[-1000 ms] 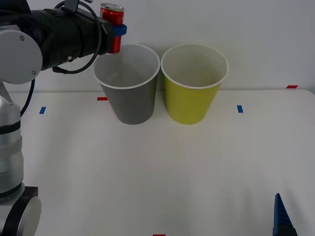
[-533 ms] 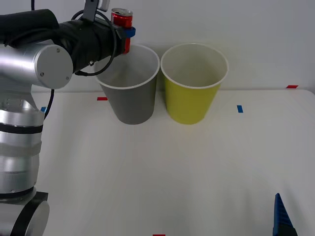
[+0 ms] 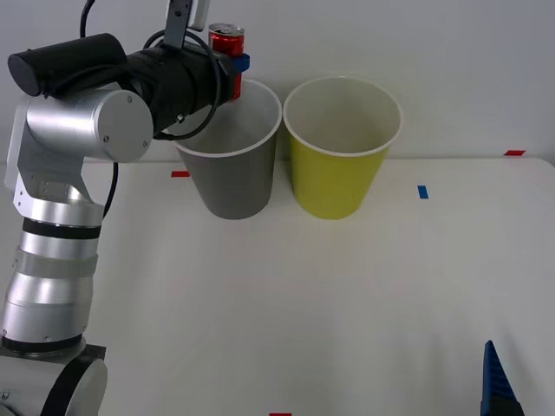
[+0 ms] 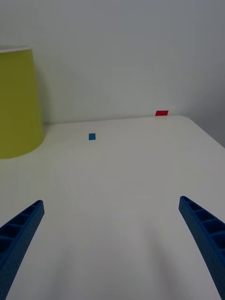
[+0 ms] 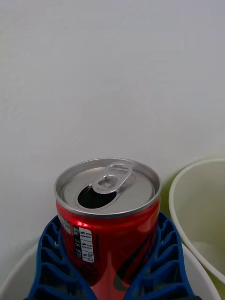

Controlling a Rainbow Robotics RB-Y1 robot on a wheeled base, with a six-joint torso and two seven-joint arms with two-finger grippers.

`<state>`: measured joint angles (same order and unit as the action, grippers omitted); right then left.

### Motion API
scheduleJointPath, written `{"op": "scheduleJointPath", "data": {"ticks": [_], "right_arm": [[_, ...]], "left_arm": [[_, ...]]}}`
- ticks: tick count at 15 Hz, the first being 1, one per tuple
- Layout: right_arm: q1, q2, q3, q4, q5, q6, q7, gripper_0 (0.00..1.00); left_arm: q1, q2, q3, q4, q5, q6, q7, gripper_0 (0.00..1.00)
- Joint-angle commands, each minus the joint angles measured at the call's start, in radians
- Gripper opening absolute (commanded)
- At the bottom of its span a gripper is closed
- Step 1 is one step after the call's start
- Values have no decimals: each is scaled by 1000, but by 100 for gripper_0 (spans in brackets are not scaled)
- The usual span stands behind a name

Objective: Put cans in the gray bin and PET bottles in the light green bin.

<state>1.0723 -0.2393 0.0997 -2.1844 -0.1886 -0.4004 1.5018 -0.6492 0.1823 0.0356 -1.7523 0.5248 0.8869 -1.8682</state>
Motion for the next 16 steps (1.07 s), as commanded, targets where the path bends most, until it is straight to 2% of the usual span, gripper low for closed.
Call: {"op": "scheduleJointPath", "data": {"ticks": [1, 2, 3, 5, 9, 13, 16], "right_arm": [[0, 0, 0, 0, 0, 0, 0, 100], [0, 0, 0, 0, 0, 0, 0, 100], [0, 0, 0, 0, 0, 0, 0, 100], [0, 0, 0, 0, 0, 0, 0, 100], [0, 0, 0, 0, 0, 0, 0, 100], [0, 0, 0, 0, 0, 0, 0, 100], [0, 0, 0, 0, 0, 0, 0, 100]], "left_arm": [[0, 0, 0, 2, 0, -3, -11, 0], [0, 2, 1, 2, 0, -3, -11, 64], [0, 3, 1, 2, 0, -3, -11, 100], [0, 19, 3, 2, 32, -3, -8, 100], [37, 134, 15, -41, 221, 1, -28, 100], [260, 197, 43, -294, 253, 1, -39, 100], [381, 226, 73, -406, 267, 1, -43, 100]]}}
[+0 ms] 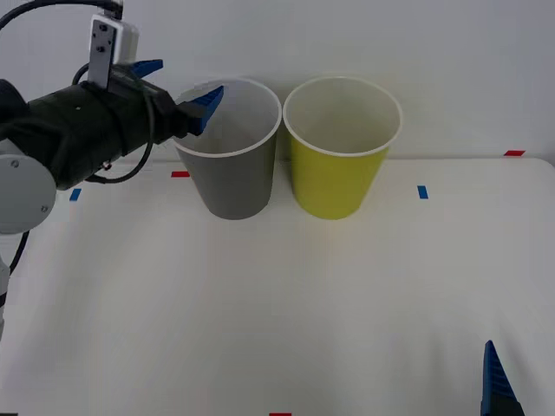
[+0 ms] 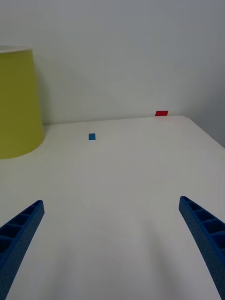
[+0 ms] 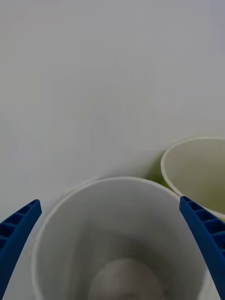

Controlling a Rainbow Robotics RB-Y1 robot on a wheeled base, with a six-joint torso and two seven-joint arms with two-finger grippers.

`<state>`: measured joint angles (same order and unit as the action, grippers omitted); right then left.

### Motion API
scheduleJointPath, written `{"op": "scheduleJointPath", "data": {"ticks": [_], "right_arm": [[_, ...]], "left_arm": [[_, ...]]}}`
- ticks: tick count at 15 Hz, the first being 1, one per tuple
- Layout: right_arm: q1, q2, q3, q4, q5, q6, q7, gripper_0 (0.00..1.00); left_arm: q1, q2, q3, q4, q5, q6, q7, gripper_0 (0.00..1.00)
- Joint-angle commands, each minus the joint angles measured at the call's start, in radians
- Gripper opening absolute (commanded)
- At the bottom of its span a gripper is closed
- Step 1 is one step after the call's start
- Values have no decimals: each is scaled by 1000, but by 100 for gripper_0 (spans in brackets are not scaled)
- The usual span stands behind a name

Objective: Put cans in the gray bin and PET bottles in the light green bin.

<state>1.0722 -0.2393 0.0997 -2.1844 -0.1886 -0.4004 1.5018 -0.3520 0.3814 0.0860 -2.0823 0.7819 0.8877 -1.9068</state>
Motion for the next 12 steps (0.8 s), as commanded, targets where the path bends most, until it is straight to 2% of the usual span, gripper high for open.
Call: {"op": "scheduleJointPath", "data": {"ticks": [1, 3, 7, 9, 12], "right_arm": [[0, 0, 0, 0, 0, 0, 0, 100], [0, 0, 0, 0, 0, 0, 0, 100], [0, 0, 0, 0, 0, 0, 0, 100], [0, 0, 0, 0, 0, 0, 0, 100], [0, 0, 0, 0, 0, 0, 0, 100]], "left_arm": [[120, 36, 31, -104, 13, 0, -3, 100], [205, 48, 47, -147, 46, -1, -5, 100], [358, 50, 58, -228, 59, -3, -5, 100], [433, 47, 73, -252, 99, -6, -8, 100], [536, 36, 93, -315, 97, -9, -9, 100]]}}
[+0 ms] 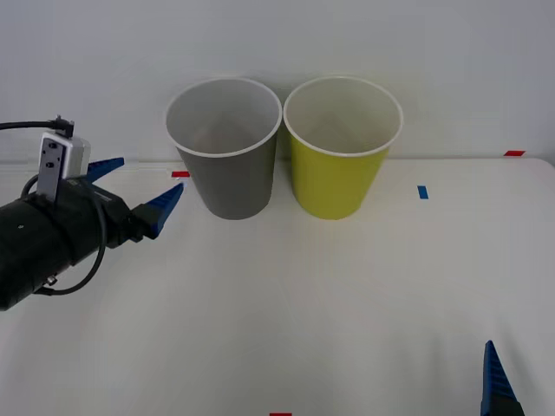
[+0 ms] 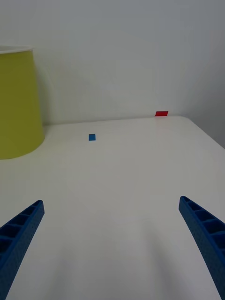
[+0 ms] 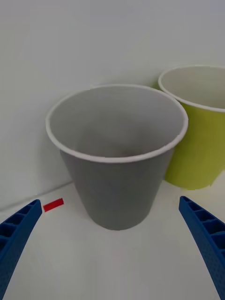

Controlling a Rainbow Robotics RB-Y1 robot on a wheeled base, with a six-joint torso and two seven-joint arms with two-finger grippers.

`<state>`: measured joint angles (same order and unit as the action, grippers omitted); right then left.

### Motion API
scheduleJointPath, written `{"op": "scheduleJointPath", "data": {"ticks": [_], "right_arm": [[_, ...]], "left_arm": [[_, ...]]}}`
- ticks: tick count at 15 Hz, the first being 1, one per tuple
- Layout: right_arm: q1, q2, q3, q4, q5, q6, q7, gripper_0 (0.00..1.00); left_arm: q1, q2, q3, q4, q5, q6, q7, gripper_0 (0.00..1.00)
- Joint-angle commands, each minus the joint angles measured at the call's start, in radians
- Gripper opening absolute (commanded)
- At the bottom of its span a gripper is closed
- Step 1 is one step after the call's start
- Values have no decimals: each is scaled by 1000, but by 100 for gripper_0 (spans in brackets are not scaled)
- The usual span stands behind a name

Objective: Put cans in the gray bin and PET bottles in the light green bin.

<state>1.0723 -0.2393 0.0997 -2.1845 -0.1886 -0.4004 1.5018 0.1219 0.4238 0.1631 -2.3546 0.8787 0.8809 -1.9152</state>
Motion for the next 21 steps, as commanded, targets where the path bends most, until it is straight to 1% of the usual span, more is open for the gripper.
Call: {"op": "scheduleJointPath", "data": {"ticks": [1, 3, 4, 6, 8, 9, 11, 12, 13, 15, 19, 21], "right_arm": [[0, 0, 0, 0, 0, 0, 0, 100], [0, 0, 0, 0, 0, 0, 0, 100], [0, 0, 0, 0, 0, 0, 0, 100], [0, 0, 0, 0, 0, 0, 0, 100], [0, 0, 0, 0, 0, 0, 0, 100], [0, 0, 0, 0, 0, 0, 0, 100], [0, 0, 0, 0, 0, 0, 0, 100], [0, 0, 0, 0, 0, 0, 0, 100], [0, 0, 0, 0, 0, 0, 0, 100], [0, 0, 0, 0, 0, 0, 0, 100], [0, 0, 0, 0, 0, 0, 0, 100], [0, 0, 0, 0, 0, 0, 0, 100]], "left_arm": [[91, -11, 27, -64, 0, -2, -2, 100], [137, -10, 33, -89, 8, -17, -7, 100], [180, -20, 16, -81, 40, -83, -31, 100], [271, -74, -73, -35, 37, -266, -180, 100], [351, -112, -146, -18, 19, -385, -266, 100], [390, -103, -192, -14, -24, -465, -286, 100], [436, -34, -298, 35, -95, -669, -275, 100], [446, 1, -349, 80, -135, -778, -266, 100], [447, 27, -387, 127, -176, -869, -243, 100], [450, 73, -436, 187, -284, -968, -87, 100], [529, 89, -433, 250, -515, -1090, 150, 100], [590, 89, -407, 250, -612, -1125, 231, 100]]}}
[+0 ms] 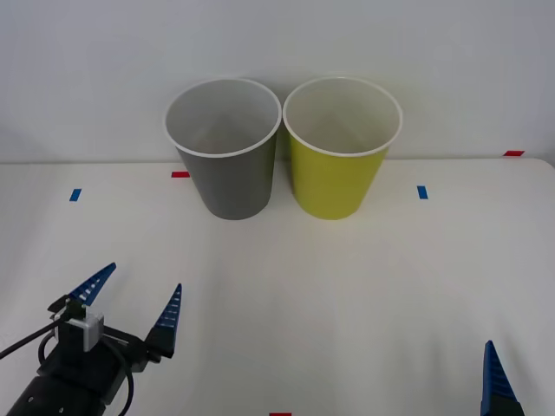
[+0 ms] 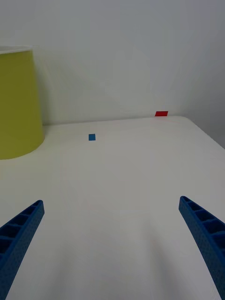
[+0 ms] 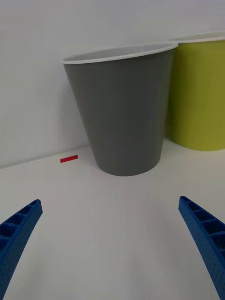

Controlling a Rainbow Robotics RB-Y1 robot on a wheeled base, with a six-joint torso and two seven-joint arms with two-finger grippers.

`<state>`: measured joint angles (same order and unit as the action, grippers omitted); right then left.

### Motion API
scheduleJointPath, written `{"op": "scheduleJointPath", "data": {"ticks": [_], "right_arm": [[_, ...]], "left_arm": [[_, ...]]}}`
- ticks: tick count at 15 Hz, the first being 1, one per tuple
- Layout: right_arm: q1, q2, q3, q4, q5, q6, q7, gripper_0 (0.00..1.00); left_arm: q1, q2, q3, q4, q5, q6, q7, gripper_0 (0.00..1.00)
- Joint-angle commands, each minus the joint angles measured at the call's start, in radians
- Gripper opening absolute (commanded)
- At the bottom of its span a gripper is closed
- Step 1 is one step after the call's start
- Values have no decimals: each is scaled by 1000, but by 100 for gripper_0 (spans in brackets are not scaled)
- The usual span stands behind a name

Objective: Put cans in the gray bin and PET bottles in the light green bin.

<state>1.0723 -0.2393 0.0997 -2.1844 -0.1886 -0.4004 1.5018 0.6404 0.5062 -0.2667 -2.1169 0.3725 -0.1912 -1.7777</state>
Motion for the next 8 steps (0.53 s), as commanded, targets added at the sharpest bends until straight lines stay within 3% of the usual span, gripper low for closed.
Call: {"op": "scheduleJointPath", "data": {"ticks": [1, 5, 8], "right_arm": [[0, 0, 0, 0, 0, 0, 0, 100], [0, 0, 0, 0, 0, 0, 0, 100], [0, 0, 0, 0, 0, 0, 0, 100]], "left_arm": [[94, 6, 32, 14, -126, -66, 115, 100], [170, 2, 43, 38, -141, -132, 109, 100], [251, -80, 55, 72, -201, -224, 100, 100]]}}
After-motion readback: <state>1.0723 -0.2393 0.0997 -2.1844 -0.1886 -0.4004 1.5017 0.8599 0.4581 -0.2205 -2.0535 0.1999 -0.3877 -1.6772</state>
